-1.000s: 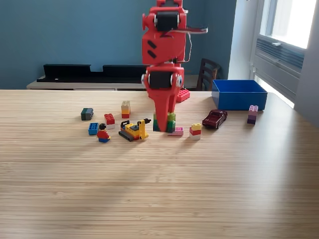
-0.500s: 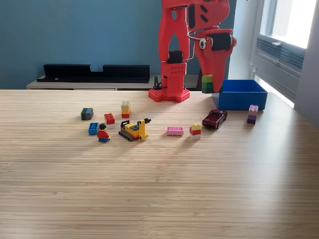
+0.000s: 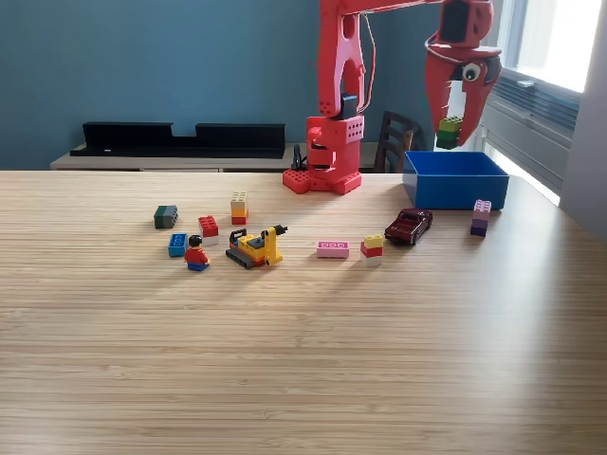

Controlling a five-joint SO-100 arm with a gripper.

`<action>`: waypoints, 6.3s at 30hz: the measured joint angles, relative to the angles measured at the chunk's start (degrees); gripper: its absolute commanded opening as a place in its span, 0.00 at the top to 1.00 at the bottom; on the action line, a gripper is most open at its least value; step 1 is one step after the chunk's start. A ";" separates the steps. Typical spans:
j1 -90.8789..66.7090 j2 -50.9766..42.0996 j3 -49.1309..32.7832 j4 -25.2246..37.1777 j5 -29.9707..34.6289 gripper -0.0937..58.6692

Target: Grasp a lego block and put it in the bin.

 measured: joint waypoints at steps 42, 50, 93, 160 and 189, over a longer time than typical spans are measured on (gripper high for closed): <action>-7.12 0.00 -0.26 -1.23 0.53 1.00; 18.28 0.00 -5.80 -3.87 3.34 1.00; 52.91 1.05 12.92 -25.75 -8.70 1.00; 89.21 1.05 19.42 -34.28 9.05 1.00; 93.34 -11.95 8.00 -35.33 13.97 0.78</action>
